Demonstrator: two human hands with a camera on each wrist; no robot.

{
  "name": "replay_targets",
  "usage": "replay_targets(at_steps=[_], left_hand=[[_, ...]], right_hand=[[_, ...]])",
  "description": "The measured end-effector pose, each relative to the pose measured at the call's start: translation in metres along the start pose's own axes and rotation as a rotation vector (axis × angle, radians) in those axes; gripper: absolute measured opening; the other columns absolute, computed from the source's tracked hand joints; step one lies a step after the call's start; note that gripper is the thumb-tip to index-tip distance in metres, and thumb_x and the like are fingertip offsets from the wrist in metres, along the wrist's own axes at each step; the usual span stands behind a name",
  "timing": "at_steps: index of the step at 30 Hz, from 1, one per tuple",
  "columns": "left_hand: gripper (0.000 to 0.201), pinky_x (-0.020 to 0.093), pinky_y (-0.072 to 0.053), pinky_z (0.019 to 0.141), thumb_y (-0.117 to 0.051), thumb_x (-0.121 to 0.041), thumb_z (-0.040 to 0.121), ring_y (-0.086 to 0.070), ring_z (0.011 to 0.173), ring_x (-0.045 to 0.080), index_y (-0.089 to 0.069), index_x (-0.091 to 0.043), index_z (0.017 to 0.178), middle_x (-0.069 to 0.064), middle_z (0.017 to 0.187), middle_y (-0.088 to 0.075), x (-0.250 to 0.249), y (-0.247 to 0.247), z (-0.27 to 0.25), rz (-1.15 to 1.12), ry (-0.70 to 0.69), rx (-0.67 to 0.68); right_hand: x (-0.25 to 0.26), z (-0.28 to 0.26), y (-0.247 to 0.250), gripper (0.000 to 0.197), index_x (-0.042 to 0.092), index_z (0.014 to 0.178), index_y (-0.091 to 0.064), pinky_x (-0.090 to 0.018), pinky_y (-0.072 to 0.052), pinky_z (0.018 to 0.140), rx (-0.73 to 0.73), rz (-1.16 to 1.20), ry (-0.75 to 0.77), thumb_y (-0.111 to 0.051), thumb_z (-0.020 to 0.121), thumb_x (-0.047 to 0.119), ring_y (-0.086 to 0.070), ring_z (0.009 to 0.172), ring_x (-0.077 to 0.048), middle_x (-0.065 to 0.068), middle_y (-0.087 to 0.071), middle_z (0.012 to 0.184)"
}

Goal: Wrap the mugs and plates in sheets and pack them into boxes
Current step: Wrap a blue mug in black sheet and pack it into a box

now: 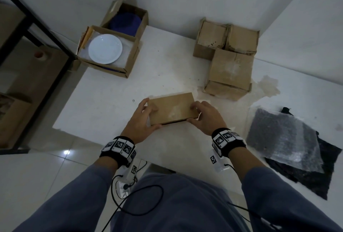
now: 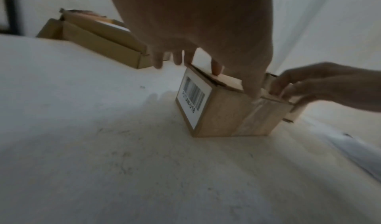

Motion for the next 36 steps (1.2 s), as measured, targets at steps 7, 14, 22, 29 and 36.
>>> replay_targets(at_steps=[7,14,22,29,36], left_hand=[[0.092,0.056,0.0,0.12,-0.062,-0.073,0.07,0.002,0.151,0.03,-0.038,-0.011,0.132,0.014,0.163,-0.001,-0.021,-0.017,0.027,0.541,-0.076,0.099],[0.105,0.067,-0.012,0.112,-0.039,-0.076,0.083,-0.009,0.148,0.042,-0.01,-0.006,0.156,0.025,0.16,-0.008,-0.025,-0.04,0.041,0.775,-0.129,0.105],[0.089,0.065,-0.017,0.109,-0.029,-0.07,0.092,-0.027,0.141,0.04,-0.018,-0.006,0.154,0.023,0.153,-0.027,-0.02,-0.042,0.043,0.705,-0.187,0.122],[0.085,0.062,-0.02,0.107,-0.031,-0.064,0.091,-0.035,0.131,0.039,-0.023,-0.004,0.152,0.021,0.147,-0.034,-0.024,-0.038,0.044,0.688,-0.162,0.152],[0.098,0.053,-0.018,0.113,-0.064,-0.058,0.07,-0.034,0.136,0.028,-0.03,-0.013,0.15,0.009,0.147,-0.036,-0.024,-0.03,0.046,0.521,-0.129,0.136]], right_hand=[[0.012,0.012,0.003,0.033,0.012,0.104,-0.061,-0.043,-0.055,0.072,-0.121,-0.158,0.15,-0.069,0.075,0.026,-0.054,0.096,-0.03,-0.011,-0.049,0.119],[0.031,0.035,-0.021,0.075,0.013,0.152,-0.025,-0.053,-0.005,0.12,0.092,-0.356,0.234,-0.039,0.083,0.039,-0.013,0.148,-0.031,-0.011,-0.013,0.162],[0.024,0.037,-0.04,0.071,0.015,0.151,-0.032,-0.052,-0.023,0.113,0.037,-0.397,0.237,-0.04,0.085,0.041,-0.023,0.143,-0.035,-0.013,-0.029,0.155],[0.026,0.041,-0.04,0.074,0.014,0.148,-0.036,-0.05,-0.029,0.108,0.052,-0.355,0.235,-0.046,0.08,0.041,-0.03,0.138,-0.035,-0.011,-0.039,0.147],[0.021,0.04,-0.014,0.116,0.014,0.155,-0.011,-0.061,-0.022,0.11,0.3,-0.471,0.311,-0.058,0.062,0.066,-0.019,0.142,-0.038,-0.014,-0.021,0.154]])
Point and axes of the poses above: each hand's wrist, its own z-axis towards the middle knuckle, its own y-axis out of the back of the hand, x = y × z, the point moved 1 cm from there along z, towards the middle knuckle
